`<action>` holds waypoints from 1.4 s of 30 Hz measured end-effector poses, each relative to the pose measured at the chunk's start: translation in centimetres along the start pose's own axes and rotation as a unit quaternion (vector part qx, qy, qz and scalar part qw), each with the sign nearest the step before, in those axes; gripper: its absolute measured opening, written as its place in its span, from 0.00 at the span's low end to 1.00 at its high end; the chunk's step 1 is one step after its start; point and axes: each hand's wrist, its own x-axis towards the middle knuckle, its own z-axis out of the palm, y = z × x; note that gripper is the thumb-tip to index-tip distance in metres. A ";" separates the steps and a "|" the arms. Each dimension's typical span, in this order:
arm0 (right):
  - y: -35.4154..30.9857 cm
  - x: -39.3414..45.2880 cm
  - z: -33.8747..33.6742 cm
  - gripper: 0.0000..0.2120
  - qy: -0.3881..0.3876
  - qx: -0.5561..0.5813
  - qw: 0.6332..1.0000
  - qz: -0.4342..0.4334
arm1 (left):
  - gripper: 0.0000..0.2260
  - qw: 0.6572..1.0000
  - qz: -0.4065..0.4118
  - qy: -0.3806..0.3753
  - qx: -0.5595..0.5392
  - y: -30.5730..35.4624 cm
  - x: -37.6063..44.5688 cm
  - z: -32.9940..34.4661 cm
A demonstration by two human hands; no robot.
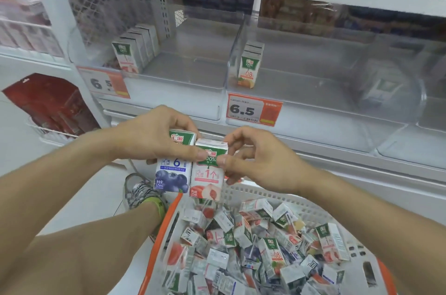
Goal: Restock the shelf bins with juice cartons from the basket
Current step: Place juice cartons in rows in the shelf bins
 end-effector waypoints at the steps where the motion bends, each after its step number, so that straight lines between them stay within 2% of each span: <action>1: -0.3 0.5 0.6 0.16 -0.002 -0.017 1.000 -0.004 | 0.20 1.000 -0.006 0.003 -0.001 -0.7 -0.2 -0.7; 3: -1.5 1.8 1.3 0.14 0.019 -0.045 0.998 -0.032 | 0.21 0.998 -0.007 0.057 -0.027 -2.6 -0.6 -2.3; 4: -2.2 2.6 1.5 0.14 0.040 -0.052 0.996 -0.055 | 0.22 0.992 -0.003 0.115 -0.055 -3.9 -0.8 -3.0; 7: -5.3 6.1 2.4 0.13 0.118 -0.016 0.982 -0.147 | 0.29 0.933 0.006 0.313 -0.180 -7.3 -1.4 -5.4; 8: -6.5 7.6 2.9 0.13 0.140 0.004 0.975 -0.175 | 0.30 0.914 0.002 0.356 -0.194 -8.3 -1.6 -6.2; 10: -8.9 11.1 4.1 0.13 0.169 0.019 0.961 -0.219 | 0.29 0.896 -0.012 0.397 -0.201 -10.0 -1.8 -7.6; 14: -11.7 20.2 6.6 0.13 0.196 -0.066 0.947 -0.244 | 0.30 0.888 -0.009 0.399 -0.229 -11.7 -1.7 -8.0; 17: -12.0 26.6 8.1 0.12 0.189 -0.134 0.956 -0.181 | 0.27 0.880 -0.036 0.416 -0.225 -12.6 -1.1 -7.4; 21: -12.1 31.5 9.3 0.14 0.088 -0.162 0.981 -0.066 | 0.25 0.873 -0.069 0.427 -0.224 -14.2 -1.0 -7.2; 25: -12.0 33.7 10.1 0.16 0.091 -0.168 0.981 -0.034 | 0.23 0.867 -0.077 0.438 -0.227 -15.1 -1.1 -7.8; 28: -12.0 34.0 10.8 0.16 0.105 -0.165 0.980 -0.046 | 0.22 0.867 -0.072 0.436 -0.231 -15.3 -1.0 -8.1; 34: -12.2 33.0 11.1 0.19 0.120 -0.215 0.968 -0.039 | 0.21 0.890 -0.051 0.393 -0.225 -14.7 -1.1 -7.6; 37: -13.0 30.4 10.0 0.13 0.135 -0.232 0.960 -0.081 | 0.20 0.903 -0.041 0.373 -0.209 -14.0 -1.3 -7.6; 40: -14.4 24.7 8.3 0.07 0.056 -0.202 0.971 -0.119 | 0.20 0.922 -0.026 0.344 -0.173 -12.7 -1.6 -7.6; 42: -14.6 20.5 6.7 0.11 -0.036 -0.232 0.966 -0.107 | 0.21 0.943 -0.017 0.315 -0.107 -11.3 -1.5 -7.3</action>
